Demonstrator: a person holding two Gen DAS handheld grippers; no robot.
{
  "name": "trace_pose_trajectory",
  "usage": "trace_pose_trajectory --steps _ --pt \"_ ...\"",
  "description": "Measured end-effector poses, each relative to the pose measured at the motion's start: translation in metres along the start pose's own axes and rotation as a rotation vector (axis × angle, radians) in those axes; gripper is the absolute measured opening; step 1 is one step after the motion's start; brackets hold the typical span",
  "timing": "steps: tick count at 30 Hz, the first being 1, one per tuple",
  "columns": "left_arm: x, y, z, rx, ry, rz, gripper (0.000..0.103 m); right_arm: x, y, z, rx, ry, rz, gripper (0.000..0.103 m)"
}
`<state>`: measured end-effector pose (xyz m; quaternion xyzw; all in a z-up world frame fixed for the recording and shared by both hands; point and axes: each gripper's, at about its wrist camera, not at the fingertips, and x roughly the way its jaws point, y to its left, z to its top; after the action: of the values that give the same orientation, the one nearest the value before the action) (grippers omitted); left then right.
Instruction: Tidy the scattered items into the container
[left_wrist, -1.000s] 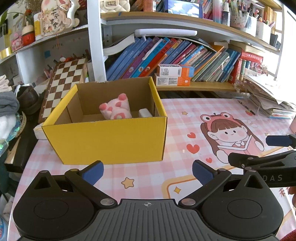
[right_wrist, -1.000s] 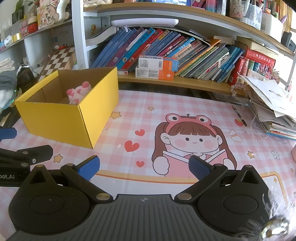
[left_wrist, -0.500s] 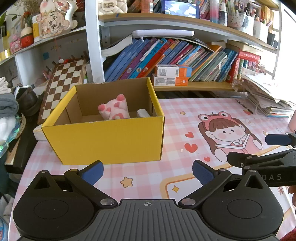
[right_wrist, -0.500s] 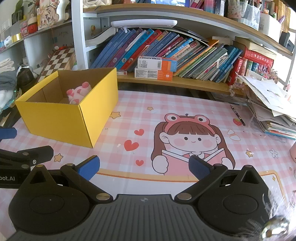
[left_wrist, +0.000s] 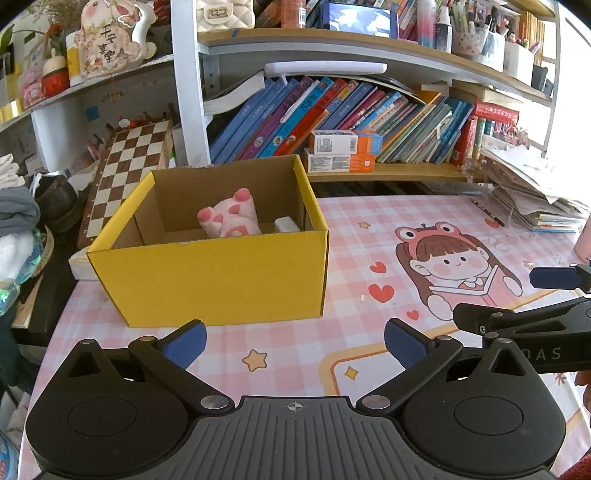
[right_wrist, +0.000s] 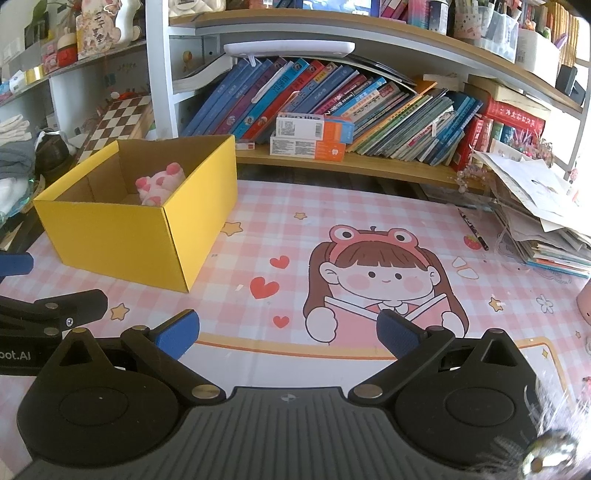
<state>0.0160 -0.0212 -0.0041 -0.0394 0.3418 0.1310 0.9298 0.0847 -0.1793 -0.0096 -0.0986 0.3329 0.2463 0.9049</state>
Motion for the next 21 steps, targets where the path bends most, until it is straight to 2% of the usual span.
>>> trace_pose_trajectory --steps 21 --pt "-0.0027 0.0016 -0.0029 0.005 0.004 0.006 0.103 -0.0032 -0.0033 -0.0015 -0.012 0.002 0.013 0.103"
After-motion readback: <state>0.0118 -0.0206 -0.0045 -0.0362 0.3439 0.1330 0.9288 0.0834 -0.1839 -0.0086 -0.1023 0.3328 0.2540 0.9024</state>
